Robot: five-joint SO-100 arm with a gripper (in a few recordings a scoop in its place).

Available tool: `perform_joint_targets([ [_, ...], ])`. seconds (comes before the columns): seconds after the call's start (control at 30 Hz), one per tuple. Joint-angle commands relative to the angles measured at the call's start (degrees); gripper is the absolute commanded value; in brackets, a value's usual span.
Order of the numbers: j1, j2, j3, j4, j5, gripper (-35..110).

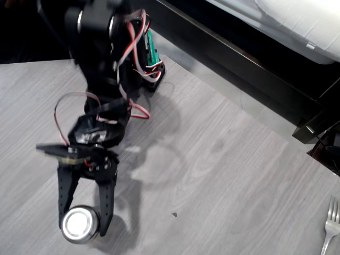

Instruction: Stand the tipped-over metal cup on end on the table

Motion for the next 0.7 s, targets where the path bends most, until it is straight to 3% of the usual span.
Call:
perform_joint_targets([
  [0.0, -1.05, -5.71, -2.29, -16.61, -0.18, 0],
  [0.4, -1.85, -11.95, -3.43, -22.06, 0.62, 1],
  [0.57, -1.05, -12.13, -3.43, -23.38, 0.70, 35],
  [0.67, -0.62, -10.81, -2.81, -23.47, 1.23, 39],
])
